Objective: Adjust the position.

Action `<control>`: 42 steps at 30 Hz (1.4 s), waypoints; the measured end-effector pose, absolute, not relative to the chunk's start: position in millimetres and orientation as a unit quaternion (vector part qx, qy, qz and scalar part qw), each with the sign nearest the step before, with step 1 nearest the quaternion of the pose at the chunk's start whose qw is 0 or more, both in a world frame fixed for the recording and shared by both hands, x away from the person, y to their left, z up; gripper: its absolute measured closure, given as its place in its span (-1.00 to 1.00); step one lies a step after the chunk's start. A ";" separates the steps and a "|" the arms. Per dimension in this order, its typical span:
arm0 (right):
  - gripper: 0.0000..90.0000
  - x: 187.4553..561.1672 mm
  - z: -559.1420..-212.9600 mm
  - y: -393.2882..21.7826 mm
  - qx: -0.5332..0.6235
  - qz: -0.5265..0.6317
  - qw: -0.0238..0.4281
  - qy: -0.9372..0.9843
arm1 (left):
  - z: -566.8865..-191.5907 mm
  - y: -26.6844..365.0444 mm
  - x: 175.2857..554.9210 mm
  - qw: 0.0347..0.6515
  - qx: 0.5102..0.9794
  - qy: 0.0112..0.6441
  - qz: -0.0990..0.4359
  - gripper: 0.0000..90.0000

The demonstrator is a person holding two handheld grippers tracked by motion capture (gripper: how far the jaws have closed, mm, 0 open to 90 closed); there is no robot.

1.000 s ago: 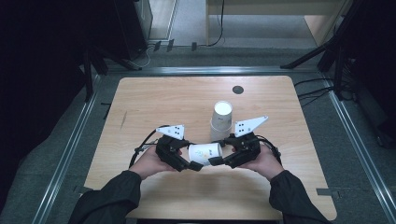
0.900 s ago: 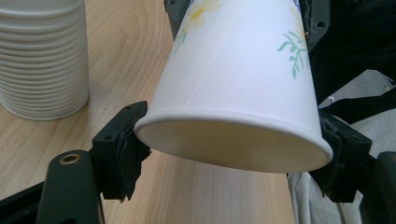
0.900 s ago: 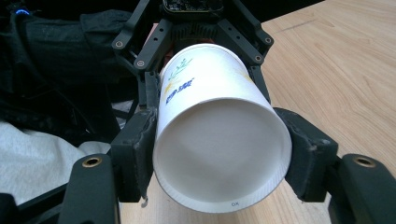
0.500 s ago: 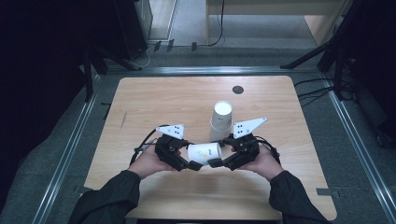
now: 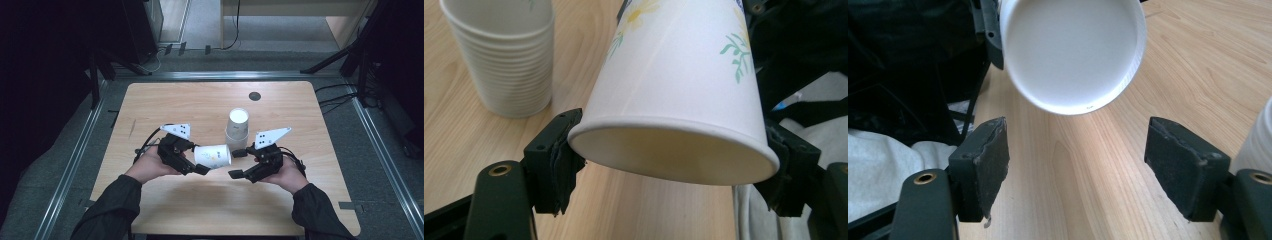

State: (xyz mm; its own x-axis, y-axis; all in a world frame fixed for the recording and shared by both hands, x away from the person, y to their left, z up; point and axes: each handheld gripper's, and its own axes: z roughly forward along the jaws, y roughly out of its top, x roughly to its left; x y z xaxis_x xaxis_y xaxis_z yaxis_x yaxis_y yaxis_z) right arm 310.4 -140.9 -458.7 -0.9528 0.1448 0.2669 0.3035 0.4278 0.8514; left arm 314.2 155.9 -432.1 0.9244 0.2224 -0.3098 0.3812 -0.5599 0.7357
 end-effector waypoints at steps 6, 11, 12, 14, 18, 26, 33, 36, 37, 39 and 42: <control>-0.39 310.3 -461.0 -139.2 -0.132 -0.511 0.069 -0.846 | -418.4 150.2 318.3 0.374 0.911 0.156 -0.075 -0.48; -0.39 310.4 -462.9 -136.6 -0.134 -0.504 0.067 -0.850 | -410.0 145.4 322.4 0.328 0.932 0.137 -0.067 -0.48; -0.39 310.4 -462.9 -136.2 -0.134 -0.504 0.066 -0.850 | -408.8 144.8 323.5 0.321 0.935 0.135 -0.066 -0.48; -0.39 310.6 -463.3 -134.9 -0.135 -0.504 0.065 -0.851 | -406.3 143.2 325.0 0.306 0.941 0.130 -0.063 -0.48; -0.39 310.8 -463.3 -133.4 -0.136 -0.506 0.060 -0.850 | -397.9 142.1 328.9 0.286 0.948 0.120 -0.067 -0.48; -0.39 310.2 -465.0 -126.8 -0.131 -0.499 0.060 -0.855 | -388.3 130.8 333.3 0.221 0.968 0.102 -0.055 -0.48; -0.39 309.9 -467.2 -118.2 -0.129 -0.492 0.058 -0.859 | -393.4 118.3 333.5 0.180 0.979 0.078 -0.055 -0.48; -0.39 309.4 -468.6 -115.5 -0.130 -0.486 0.058 -0.862 | -396.3 115.0 334.2 0.163 0.982 0.071 -0.055 -0.48; -0.39 309.6 -469.0 -114.7 -0.129 -0.486 0.057 -0.862 | -397.0 113.9 334.3 0.158 0.984 0.069 -0.055 -0.48; -0.39 310.0 -469.5 -113.5 -0.129 -0.487 0.056 -0.862 | -398.7 111.6 334.2 0.146 0.986 0.066 -0.052 -0.48; -0.39 310.2 -469.7 -112.0 -0.132 -0.485 0.055 -0.863 | -400.2 110.1 335.5 0.138 0.987 0.060 -0.052 -0.48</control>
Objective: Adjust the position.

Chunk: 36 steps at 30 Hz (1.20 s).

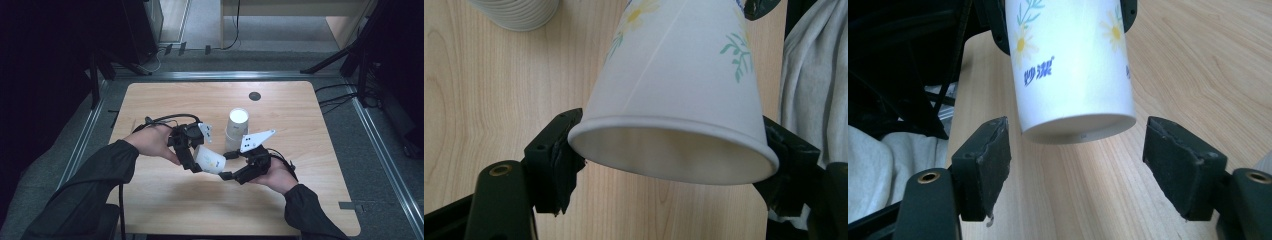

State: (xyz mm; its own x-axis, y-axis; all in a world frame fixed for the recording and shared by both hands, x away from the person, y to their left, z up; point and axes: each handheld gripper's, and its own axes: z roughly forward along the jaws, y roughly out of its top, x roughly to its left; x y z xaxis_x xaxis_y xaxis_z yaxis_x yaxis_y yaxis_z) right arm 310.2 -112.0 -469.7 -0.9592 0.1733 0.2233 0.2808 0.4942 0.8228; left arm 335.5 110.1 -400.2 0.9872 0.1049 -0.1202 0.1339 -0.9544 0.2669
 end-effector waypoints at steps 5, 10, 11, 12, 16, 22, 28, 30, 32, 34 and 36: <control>-0.39 312.2 -470.9 -110.2 -0.136 -0.487 0.049 -0.861 | -405.7 107.1 338.8 0.127 0.988 0.063 -0.056 -0.48; -0.39 312.0 -470.8 -109.2 -0.137 -0.486 0.049 -0.862 | -408.5 100.1 337.4 0.118 0.990 0.055 -0.059 -0.48; -0.39 312.1 -471.0 -109.0 -0.137 -0.486 0.049 -0.862 | -408.3 98.4 337.4 0.115 0.990 0.050 -0.057 -0.48; -0.39 312.1 -471.1 -108.8 -0.137 -0.487 0.049 -0.861 | -408.3 96.9 337.1 0.114 0.991 0.049 -0.059 -0.48; -0.39 311.6 -471.5 -107.3 -0.136 -0.484 0.053 -0.863 | -405.1 91.7 336.6 0.105 0.992 0.045 -0.054 -0.48; -0.39 311.6 -472.1 -105.4 -0.134 -0.484 0.051 -0.863 | -401.1 87.3 336.7 0.084 0.995 0.038 -0.043 -0.48; -0.39 311.6 -474.1 -100.4 -0.134 -0.484 0.050 -0.863 | -397.9 83.3 335.5 0.064 0.997 0.029 -0.033 -0.48; -0.38 311.6 -474.5 -98.1 -0.136 -0.483 0.052 -0.863 | -398.4 82.3 334.3 0.055 0.998 0.027 -0.032 -0.48; -0.37 312.0 -475.3 -95.8 -0.137 -0.484 0.051 -0.863 | -398.4 81.7 333.9 0.056 0.998 0.026 -0.032 -0.48; -0.37 311.3 -476.0 -94.3 -0.135 -0.482 0.051 -0.864 | -398.2 81.6 334.4 0.057 0.998 0.023 -0.031 -0.48; -0.37 311.1 -476.5 -93.8 -0.135 -0.481 0.052 -0.865 | -398.6 81.6 334.8 0.060 0.997 0.024 -0.033 -0.48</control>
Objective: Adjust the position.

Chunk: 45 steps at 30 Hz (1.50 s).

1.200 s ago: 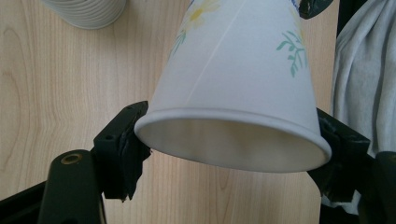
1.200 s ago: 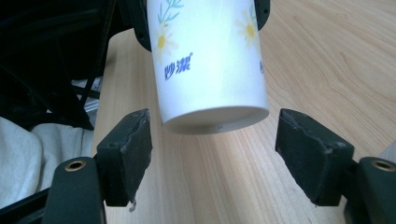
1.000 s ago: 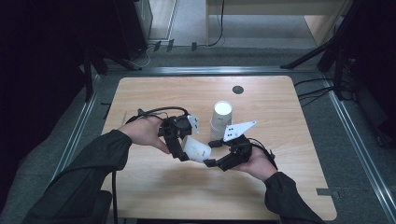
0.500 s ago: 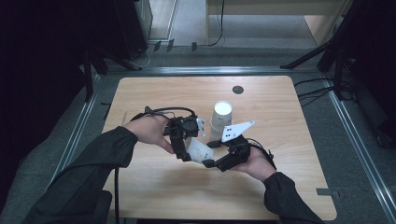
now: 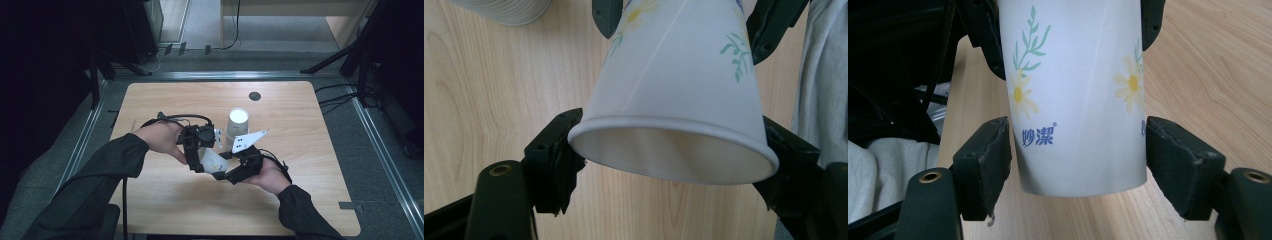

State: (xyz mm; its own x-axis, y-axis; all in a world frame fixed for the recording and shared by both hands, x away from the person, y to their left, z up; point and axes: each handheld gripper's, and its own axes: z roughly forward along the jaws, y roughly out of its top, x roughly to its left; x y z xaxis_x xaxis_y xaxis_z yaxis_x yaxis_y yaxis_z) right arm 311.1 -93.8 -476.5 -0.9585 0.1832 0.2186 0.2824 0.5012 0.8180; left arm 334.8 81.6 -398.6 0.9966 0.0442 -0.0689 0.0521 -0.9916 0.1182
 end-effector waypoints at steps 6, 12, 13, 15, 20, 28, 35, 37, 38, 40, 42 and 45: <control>-0.37 311.8 -477.1 -92.1 -0.136 -0.483 0.050 -0.863 | -401.3 80.2 334.2 0.059 0.997 0.025 -0.034 -0.48; -0.33 310.9 -477.9 -90.8 -0.133 -0.478 0.049 -0.867 | -401.8 77.3 333.9 0.060 0.997 0.020 -0.032 -0.48; -0.33 310.8 -477.9 -90.8 -0.134 -0.477 0.049 -0.867 | -402.1 77.1 333.6 0.061 0.997 0.020 -0.033 -0.48; -0.33 311.3 -478.0 -90.9 -0.134 -0.478 0.049 -0.867 | -402.9 76.7 333.7 0.062 0.997 0.021 -0.034 -0.48; -0.31 311.1 -477.9 -90.8 -0.133 -0.477 0.051 -0.867 | -403.8 76.0 333.6 0.066 0.997 0.020 -0.035 -0.48; -0.27 310.9 -477.5 -90.7 -0.130 -0.478 0.048 -0.867 | -404.0 76.9 333.5 0.070 0.997 0.026 -0.035 -0.48; -0.26 310.5 -477.5 -90.1 -0.131 -0.476 0.046 -0.869 | -404.4 77.0 333.6 0.068 0.997 0.024 -0.035 -0.48; -0.25 310.3 -477.4 -90.0 -0.130 -0.475 0.045 -0.869 | -404.7 77.5 333.7 0.071 0.997 0.021 -0.033 -0.48; -0.26 310.2 -477.4 -89.9 -0.130 -0.475 0.044 -0.869 | -404.9 78.0 333.9 0.072 0.997 0.021 -0.033 -0.49; -0.26 309.9 -477.1 -89.8 -0.128 -0.475 0.042 -0.870 | -404.9 79.1 333.8 0.075 0.996 0.021 -0.032 -0.52; -0.26 309.9 -476.7 -89.9 -0.128 -0.475 0.041 -0.870 | -404.1 80.0 334.3 0.084 0.996 0.022 -0.024 -0.58; -0.26 310.4 -476.3 -91.8 -0.131 -0.472 0.038 -0.871 | -400.3 83.8 335.5 0.096 0.995 0.028 -0.020 -0.68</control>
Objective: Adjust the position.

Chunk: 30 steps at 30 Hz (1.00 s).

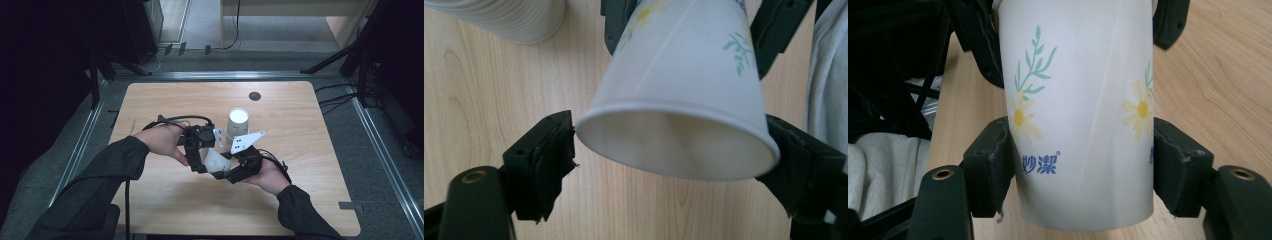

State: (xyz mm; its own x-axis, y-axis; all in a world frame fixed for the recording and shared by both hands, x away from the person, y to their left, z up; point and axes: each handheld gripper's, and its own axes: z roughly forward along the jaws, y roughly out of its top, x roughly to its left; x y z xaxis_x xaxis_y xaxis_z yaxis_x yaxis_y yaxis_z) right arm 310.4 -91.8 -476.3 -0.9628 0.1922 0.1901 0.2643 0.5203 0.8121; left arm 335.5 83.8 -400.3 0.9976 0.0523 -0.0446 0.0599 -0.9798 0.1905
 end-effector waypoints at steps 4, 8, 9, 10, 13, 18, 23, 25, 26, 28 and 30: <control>-0.26 312.5 -473.0 -97.6 -0.133 -0.480 0.028 -0.866 | -394.3 93.3 336.5 0.131 0.990 0.041 -0.021 -0.71; -0.26 314.3 -468.9 -103.8 -0.138 -0.491 0.029 -0.860 | -391.3 104.7 337.6 0.180 0.981 0.065 -0.031 -0.71; -0.26 315.0 -468.0 -105.4 -0.138 -0.496 0.026 -0.857 | -391.4 107.4 337.4 0.193 0.978 0.069 -0.032 -0.71; -0.26 315.1 -467.0 -106.9 -0.138 -0.498 0.028 -0.856 | -391.9 110.0 337.0 0.204 0.975 0.075 -0.033 -0.71; -0.26 316.0 -464.3 -110.9 -0.140 -0.506 0.025 -0.851 | -394.7 117.0 336.3 0.234 0.968 0.087 -0.038 -0.71; -0.25 316.4 -461.9 -116.5 -0.143 -0.513 0.027 -0.846 | -403.4 128.8 335.5 0.275 0.954 0.110 -0.049 -0.71; -0.25 316.8 -461.0 -119.9 -0.147 -0.517 0.029 -0.843 | -413.1 137.4 332.2 0.317 0.937 0.133 -0.062 -0.69; -0.25 317.4 -460.8 -120.7 -0.146 -0.520 0.032 -0.841 | -417.4 139.7 331.4 0.326 0.933 0.138 -0.063 -0.68; -0.25 317.5 -460.7 -121.1 -0.145 -0.520 0.031 -0.841 | -418.4 140.2 331.2 0.328 0.932 0.140 -0.065 -0.68; -0.25 317.5 -460.8 -121.4 -0.145 -0.520 0.031 -0.841 | -422.5 141.3 330.1 0.336 0.928 0.146 -0.067 -0.68; -0.25 317.5 -461.1 -121.6 -0.146 -0.521 0.032 -0.840 | -426.2 142.3 329.1 0.349 0.922 0.154 -0.071 -0.68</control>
State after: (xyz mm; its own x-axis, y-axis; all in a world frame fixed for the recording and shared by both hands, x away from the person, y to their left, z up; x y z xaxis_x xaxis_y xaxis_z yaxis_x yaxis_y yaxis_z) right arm 317.5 -121.6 -461.1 -0.9553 0.2117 0.2066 0.2792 0.4147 0.8661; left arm 329.1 142.3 -426.2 0.9424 0.2347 -0.2385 0.3338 -0.7095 0.6206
